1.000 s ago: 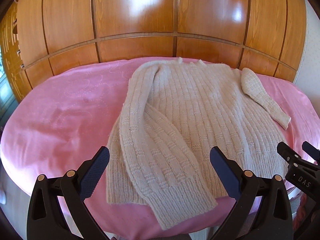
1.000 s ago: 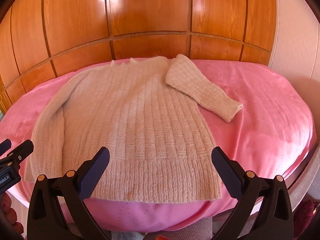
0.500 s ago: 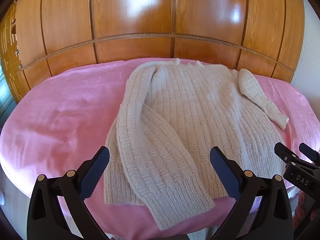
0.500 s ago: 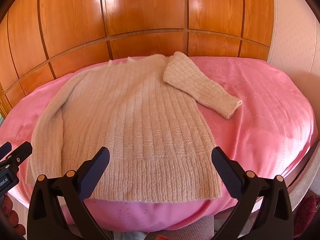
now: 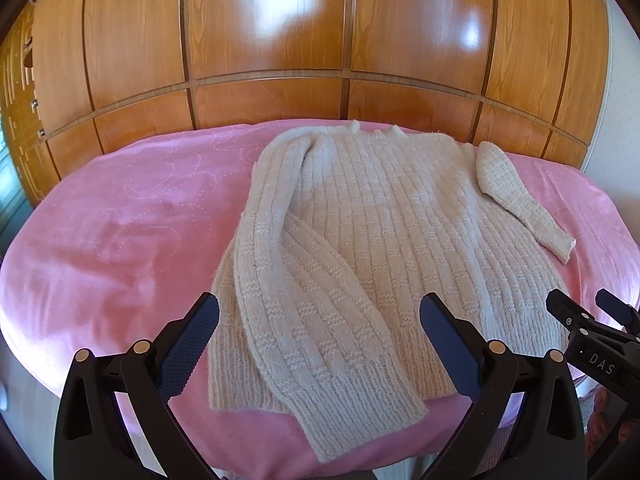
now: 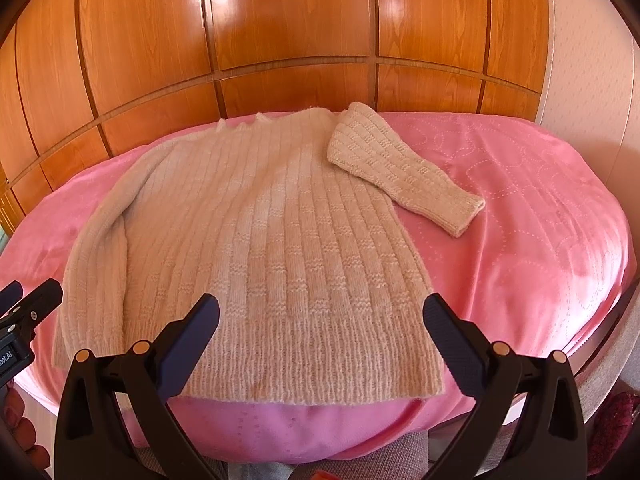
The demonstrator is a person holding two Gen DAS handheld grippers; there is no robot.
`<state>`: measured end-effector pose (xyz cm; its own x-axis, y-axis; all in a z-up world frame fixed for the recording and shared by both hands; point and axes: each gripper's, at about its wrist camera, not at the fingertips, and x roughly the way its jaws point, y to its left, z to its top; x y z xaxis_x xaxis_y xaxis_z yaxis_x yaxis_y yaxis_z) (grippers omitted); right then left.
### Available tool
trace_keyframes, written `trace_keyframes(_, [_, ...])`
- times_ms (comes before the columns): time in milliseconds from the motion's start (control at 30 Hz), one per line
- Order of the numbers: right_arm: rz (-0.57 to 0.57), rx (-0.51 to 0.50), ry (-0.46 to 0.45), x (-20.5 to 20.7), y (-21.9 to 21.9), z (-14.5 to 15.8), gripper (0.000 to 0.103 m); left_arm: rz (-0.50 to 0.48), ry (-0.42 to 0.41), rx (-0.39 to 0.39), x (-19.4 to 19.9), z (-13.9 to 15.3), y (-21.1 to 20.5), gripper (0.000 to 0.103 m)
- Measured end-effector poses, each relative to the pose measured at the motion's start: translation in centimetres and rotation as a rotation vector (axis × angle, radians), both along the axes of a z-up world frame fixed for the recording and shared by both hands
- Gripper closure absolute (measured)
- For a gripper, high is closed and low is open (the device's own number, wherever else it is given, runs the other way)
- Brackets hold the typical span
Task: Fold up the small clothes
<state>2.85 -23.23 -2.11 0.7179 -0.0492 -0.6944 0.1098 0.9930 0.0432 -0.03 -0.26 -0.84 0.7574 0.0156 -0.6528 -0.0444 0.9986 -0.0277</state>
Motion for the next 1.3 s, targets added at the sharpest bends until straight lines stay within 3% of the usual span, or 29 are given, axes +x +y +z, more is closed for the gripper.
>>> trace_keyframes(1000, [0.000,0.003,0.007,0.1,-0.1,-0.1,0.002,-0.046,-0.001,-0.029,-0.1,-0.2,-0.4,0.004])
trace_keyframes(1300, [-0.006,-0.013,0.014,0.8,-0.2,-0.5,0.002,-0.138,0.101,-0.171,1.1,-1.9,0.3,0.004])
